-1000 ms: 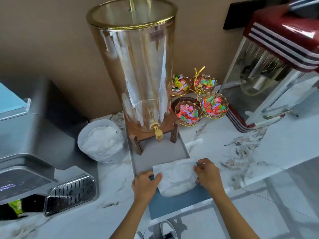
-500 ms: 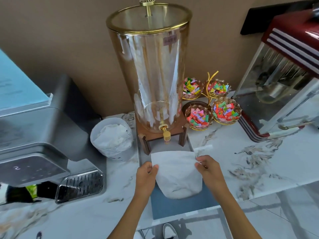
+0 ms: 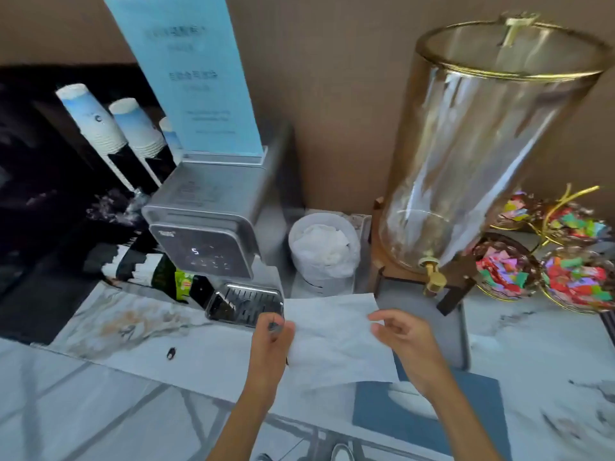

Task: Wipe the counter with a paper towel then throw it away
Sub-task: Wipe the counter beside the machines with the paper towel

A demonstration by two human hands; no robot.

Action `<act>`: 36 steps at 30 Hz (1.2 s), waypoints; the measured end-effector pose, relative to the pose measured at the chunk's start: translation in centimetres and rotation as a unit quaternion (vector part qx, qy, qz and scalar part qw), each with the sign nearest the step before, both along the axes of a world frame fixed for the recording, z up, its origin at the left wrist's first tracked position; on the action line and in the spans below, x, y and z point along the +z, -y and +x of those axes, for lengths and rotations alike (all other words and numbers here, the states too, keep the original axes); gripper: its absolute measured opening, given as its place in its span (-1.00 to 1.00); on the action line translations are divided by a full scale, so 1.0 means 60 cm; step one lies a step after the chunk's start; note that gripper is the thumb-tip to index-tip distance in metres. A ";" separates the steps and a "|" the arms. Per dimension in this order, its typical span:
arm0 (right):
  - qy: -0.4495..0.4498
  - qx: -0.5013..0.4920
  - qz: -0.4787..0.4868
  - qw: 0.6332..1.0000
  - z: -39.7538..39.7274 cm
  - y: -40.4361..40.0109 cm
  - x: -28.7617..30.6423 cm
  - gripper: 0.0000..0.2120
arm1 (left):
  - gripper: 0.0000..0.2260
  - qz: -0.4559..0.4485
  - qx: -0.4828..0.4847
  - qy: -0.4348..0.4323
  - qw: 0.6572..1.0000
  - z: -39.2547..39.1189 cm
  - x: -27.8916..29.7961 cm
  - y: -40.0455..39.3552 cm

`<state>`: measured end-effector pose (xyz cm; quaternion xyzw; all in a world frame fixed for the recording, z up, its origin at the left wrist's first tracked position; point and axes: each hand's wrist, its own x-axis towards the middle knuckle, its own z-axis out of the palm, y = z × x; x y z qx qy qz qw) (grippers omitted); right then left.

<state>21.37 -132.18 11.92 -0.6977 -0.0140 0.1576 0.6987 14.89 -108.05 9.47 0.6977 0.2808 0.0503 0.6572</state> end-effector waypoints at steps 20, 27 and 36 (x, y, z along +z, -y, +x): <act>0.035 0.302 -0.071 0.950 -0.070 -0.458 0.003 -0.85 | -0.80 -0.046 0.254 0.026 0.966 -0.305 -0.013 -0.326; 0.067 0.317 -0.113 0.939 -0.085 -0.517 0.001 -0.83 | -0.77 -0.045 0.319 0.020 0.946 -0.336 -0.028 -0.353; 0.136 0.354 -0.178 0.908 -0.036 -0.559 -0.040 -0.82 | -0.89 -0.006 0.366 -0.046 0.929 -0.315 -0.061 -0.331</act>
